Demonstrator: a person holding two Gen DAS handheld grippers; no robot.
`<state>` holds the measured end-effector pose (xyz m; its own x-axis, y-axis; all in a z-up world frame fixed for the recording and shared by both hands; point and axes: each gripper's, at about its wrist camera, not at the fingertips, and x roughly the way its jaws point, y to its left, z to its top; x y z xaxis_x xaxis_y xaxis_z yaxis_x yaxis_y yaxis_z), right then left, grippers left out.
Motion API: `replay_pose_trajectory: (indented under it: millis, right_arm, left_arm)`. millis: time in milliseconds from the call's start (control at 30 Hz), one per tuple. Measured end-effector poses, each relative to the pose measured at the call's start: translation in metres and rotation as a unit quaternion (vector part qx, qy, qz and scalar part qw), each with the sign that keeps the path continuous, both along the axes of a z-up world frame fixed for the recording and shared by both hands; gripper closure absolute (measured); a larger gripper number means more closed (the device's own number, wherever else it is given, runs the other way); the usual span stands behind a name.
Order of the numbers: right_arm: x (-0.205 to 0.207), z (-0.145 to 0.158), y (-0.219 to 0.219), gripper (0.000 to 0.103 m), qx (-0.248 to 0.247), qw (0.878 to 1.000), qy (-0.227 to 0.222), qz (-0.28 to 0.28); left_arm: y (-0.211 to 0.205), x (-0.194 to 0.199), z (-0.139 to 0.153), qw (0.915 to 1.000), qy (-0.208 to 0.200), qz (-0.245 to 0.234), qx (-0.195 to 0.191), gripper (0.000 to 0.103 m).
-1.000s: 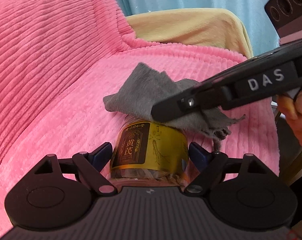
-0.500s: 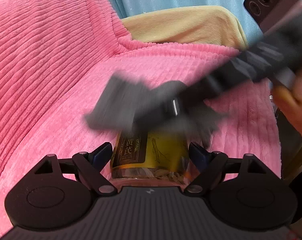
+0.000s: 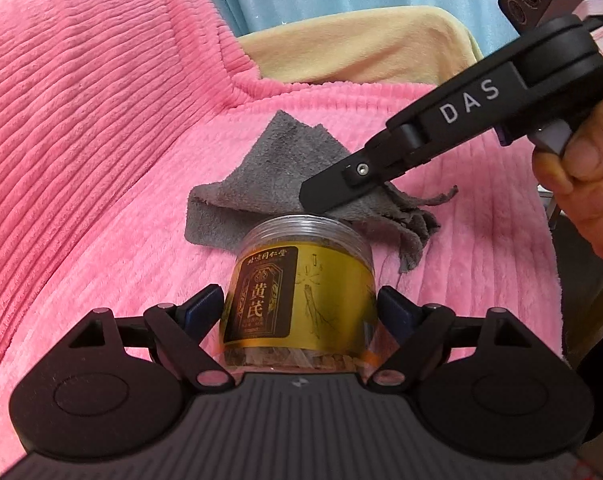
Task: Clean container
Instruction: 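Wipe the yellow label side with the right gripper's cloth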
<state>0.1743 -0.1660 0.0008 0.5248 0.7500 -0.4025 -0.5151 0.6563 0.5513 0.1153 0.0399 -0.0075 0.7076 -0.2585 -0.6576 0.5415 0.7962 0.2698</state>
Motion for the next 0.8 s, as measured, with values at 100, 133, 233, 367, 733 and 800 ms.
replay_pose_trajectory:
  millis: [100,133,233,367,733,800]
  right_arm:
    - [0.000,0.000,-0.003,0.099,0.006,1.000,0.005,-0.001]
    - [-0.002,0.000,-0.003,0.099,0.006,1.000,0.005,0.000]
    - [-0.004,-0.002,-0.004,0.099,0.006,1.000,0.007,0.000]
    - [-0.002,-0.003,-0.005,0.099,0.007,1.000,0.009,-0.001]
    - [0.001,-0.006,-0.013,0.099,0.004,1.000,0.013,-0.020]
    - [0.002,-0.006,-0.017,0.099,0.006,1.000,0.015,-0.023]
  left_arm:
    - [-0.002,0.001,0.000,1.0000,0.002,0.002,0.001,0.019]
    - [-0.002,0.000,0.000,1.0000,0.004,0.003,0.002,0.019]
    - [-0.002,0.000,0.000,1.0000,0.005,0.005,0.006,0.019]
    - [-0.004,0.000,0.000,0.9999,0.005,0.006,0.011,0.018]
    - [-0.024,0.013,0.002,0.9974,0.017,-0.009,0.069,0.016]
    - [-0.027,0.017,0.002,0.9969,0.018,-0.010,0.076,0.016]
